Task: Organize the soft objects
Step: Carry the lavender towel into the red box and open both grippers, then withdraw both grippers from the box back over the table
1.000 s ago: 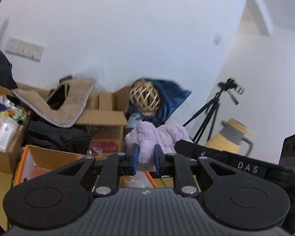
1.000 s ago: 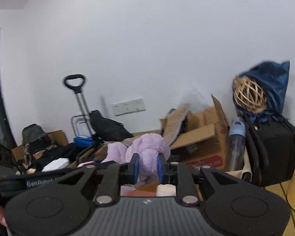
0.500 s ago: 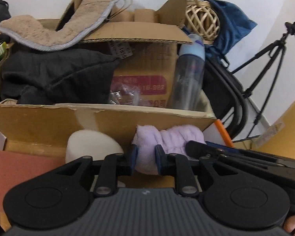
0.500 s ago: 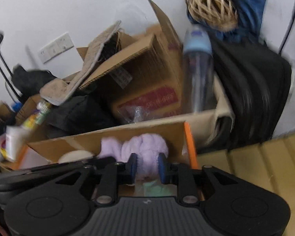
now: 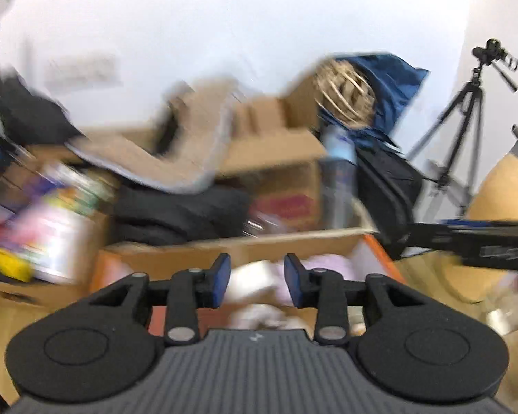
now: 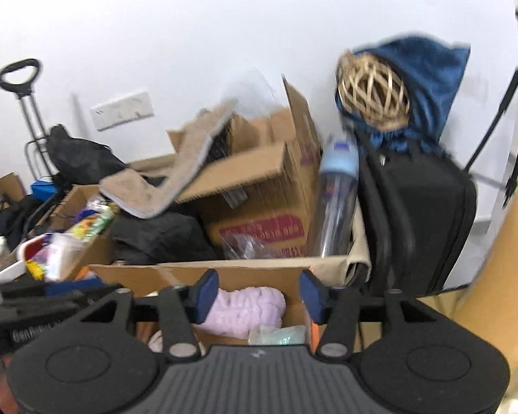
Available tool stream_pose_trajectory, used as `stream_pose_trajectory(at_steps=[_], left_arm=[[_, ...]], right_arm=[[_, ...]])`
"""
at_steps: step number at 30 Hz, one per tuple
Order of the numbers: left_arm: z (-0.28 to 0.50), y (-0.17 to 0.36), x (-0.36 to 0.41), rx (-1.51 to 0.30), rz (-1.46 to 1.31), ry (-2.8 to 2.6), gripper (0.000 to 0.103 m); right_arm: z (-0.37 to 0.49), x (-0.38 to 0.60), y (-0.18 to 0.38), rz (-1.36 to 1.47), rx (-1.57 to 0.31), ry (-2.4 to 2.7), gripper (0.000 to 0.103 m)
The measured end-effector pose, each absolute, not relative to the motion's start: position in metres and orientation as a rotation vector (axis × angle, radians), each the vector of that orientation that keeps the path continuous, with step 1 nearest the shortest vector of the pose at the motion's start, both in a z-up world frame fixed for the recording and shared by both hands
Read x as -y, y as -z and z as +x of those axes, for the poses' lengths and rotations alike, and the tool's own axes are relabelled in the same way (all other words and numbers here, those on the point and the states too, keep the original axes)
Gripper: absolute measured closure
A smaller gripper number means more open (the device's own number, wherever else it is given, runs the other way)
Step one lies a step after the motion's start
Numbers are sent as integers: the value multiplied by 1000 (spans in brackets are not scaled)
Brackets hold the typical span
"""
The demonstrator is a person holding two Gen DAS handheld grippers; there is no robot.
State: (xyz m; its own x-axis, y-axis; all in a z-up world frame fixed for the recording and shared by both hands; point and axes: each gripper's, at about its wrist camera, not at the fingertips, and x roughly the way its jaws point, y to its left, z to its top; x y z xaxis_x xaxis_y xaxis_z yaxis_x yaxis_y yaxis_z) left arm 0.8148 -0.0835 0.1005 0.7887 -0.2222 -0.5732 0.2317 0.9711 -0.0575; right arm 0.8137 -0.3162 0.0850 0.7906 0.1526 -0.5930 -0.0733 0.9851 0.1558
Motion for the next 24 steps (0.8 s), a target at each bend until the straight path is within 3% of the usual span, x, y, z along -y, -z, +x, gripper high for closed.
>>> stream_pose_trajectory(at_steps=[4,11,13,16,20,22,24], left_arm=[[742,-137,54,-511,80,198,51],[572,-175,8,-314,76,178,31],[516,-174,1,-243,95,167,23],[448,-163,-7,-217,102,177,17],[363,-135,-18,-208,84,171,10],[323,-119,-26,-169,61,170,0],[290,-102,-34,-115,57,156,0]], right_arm=[[740,310,-122,51,-570,-163,34],[593,297,-163,16,-411,-235,17],[548,293,-164,37,-401,-303,15],[479,284,-161,46,-372,-362,15],[390,277,-139,46,-317,-361,6],[347,271,-121,-5,-301,-326,5],[307,269,-98,-10,-278,-287,0]])
